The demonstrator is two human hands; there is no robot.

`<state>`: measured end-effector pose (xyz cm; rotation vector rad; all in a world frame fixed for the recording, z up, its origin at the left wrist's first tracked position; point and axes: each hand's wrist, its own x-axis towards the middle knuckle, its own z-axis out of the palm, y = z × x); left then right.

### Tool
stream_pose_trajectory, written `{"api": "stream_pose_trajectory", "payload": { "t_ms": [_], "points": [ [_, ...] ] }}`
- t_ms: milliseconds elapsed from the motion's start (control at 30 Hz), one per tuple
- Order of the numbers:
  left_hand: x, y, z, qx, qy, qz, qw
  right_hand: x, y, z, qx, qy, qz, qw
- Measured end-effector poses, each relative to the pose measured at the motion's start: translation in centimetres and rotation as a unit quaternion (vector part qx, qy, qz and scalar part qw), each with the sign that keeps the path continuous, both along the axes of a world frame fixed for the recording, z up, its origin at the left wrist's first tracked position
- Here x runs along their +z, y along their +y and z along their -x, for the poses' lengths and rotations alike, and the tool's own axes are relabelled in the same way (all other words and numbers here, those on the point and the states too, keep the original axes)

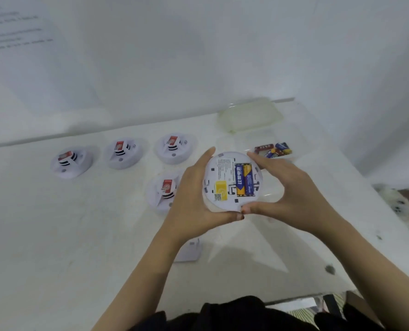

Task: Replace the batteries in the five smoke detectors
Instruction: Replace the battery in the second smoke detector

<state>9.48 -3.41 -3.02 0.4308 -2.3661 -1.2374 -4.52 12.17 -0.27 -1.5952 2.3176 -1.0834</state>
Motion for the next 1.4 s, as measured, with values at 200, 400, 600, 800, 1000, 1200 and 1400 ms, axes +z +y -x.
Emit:
{"api": "stream_pose_trajectory", "payload": {
  "t_ms": [200, 400, 600, 800, 1000, 1200, 1400],
  "points": [
    [1.9, 2.8, 5.3, -0.028, 0.083, 0.068, 0.994, 0.1, 2.6, 3.8, 0.006, -0.020, 0.032, 0.999],
    [-0.2, 5.3, 7.7, 0.026, 0.081, 0.076, 0.993, -0.7, 4.4, 6.8, 0.033, -0.004, 0.049, 0.998],
    [0.6, 7.1, 9.8, 0.039, 0.105, 0.093, 0.989, -1.3, 5.5, 9.3, 0.060, 0.035, 0.020, 0.997],
    [0.6, 8.5, 9.7, 0.044, 0.126, 0.107, 0.985, -1.2, 6.2, 10.5, 0.082, 0.034, -0.031, 0.996],
    [-0.3, 8.4, 9.4, 0.066, 0.075, 0.123, 0.987, -0.4, 5.7, 11.0, 0.077, -0.024, -0.048, 0.996],
    [-1.2, 7.5, 9.5, 0.053, 0.042, 0.115, 0.991, -0.3, 4.8, 11.5, 0.099, -0.036, -0.089, 0.990],
    [-1.0, 7.5, 9.4, 0.063, 0.029, 0.131, 0.989, -0.1, 4.5, 11.4, 0.108, -0.048, -0.077, 0.990]
  ]
}}
